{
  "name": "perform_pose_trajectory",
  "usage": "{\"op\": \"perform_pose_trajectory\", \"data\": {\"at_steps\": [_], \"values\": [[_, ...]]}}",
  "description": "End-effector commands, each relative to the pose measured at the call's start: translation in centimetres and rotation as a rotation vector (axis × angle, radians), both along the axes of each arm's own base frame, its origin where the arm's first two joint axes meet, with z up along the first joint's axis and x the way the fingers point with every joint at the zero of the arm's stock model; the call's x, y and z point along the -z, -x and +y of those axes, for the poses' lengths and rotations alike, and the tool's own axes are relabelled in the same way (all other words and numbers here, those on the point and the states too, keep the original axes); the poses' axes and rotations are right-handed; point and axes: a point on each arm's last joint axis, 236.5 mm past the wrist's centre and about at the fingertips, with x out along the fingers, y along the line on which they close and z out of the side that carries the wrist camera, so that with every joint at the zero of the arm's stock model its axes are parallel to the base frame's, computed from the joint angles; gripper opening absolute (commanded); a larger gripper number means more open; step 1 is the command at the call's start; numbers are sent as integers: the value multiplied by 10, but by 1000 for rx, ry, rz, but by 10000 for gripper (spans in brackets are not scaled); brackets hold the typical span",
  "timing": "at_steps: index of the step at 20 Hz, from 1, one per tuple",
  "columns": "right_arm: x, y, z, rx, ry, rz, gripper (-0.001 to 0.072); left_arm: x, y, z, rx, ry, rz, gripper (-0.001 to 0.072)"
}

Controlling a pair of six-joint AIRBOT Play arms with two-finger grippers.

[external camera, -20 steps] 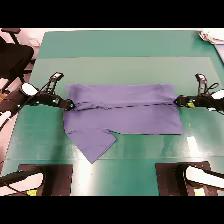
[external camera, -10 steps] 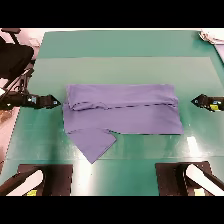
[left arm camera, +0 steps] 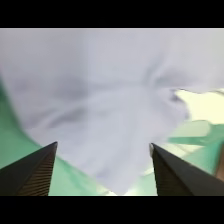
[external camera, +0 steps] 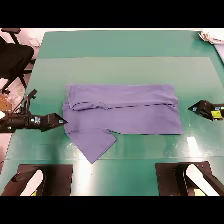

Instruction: Fold the shirts.

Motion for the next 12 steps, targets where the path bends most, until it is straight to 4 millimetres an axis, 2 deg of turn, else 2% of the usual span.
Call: {"op": "perform_pose_trajectory", "data": {"at_steps": [1,5,9,12], "values": [[21,19,13,11,-58,76,521,-8,30,-23,-26,51,38,698],[44,29,18,33,-76,112,521,-10,62,-29,-88,-5,136,698],[45,28,18,37,-76,108,520,9,88,-36,-94,-62,270,698],[45,28,18,38,-77,107,520,29,80,-30,-199,-118,274,698]]}}
